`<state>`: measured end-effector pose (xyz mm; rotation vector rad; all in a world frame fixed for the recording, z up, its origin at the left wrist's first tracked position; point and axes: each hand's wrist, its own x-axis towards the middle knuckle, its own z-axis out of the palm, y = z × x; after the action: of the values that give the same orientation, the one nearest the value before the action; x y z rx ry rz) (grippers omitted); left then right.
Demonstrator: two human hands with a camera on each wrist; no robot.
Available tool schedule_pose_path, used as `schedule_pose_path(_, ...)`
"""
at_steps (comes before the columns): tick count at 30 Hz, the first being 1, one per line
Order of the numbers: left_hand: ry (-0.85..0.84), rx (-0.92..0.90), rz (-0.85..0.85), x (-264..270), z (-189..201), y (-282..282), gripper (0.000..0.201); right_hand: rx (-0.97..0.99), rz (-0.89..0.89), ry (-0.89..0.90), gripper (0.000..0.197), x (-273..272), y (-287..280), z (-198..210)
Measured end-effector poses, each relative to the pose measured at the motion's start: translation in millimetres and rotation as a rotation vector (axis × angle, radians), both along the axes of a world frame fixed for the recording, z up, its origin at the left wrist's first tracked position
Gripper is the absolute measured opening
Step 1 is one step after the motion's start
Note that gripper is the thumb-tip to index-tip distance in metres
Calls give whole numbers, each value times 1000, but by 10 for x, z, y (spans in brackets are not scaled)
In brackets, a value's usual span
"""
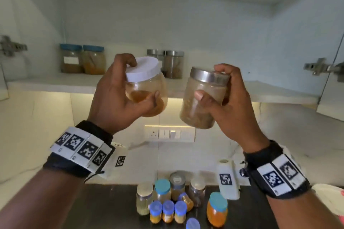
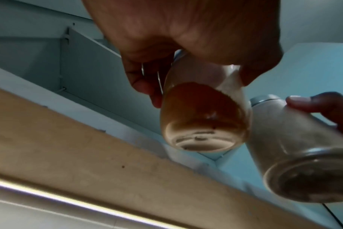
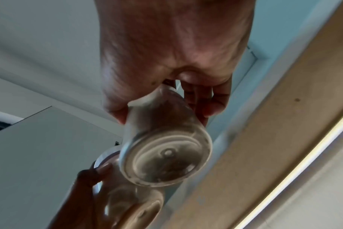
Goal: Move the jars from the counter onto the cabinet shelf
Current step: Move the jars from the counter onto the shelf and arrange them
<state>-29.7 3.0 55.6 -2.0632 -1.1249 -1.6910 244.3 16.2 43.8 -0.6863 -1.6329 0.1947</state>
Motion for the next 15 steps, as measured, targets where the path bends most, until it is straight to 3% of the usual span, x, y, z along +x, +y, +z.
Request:
schedule_pose_path(4,-11,-6,-16,-49,314,219,68,19,-61,-19,74,-29,278,558)
schedule_pose_path(9,-6,-53,19,-119,416,498,69,-58,-226,-115,65,3,859,1231)
schedule_pose_path(15,-44,-108,26,-106,394,665,78,-358,-436,-350,82,-30,1797,1784)
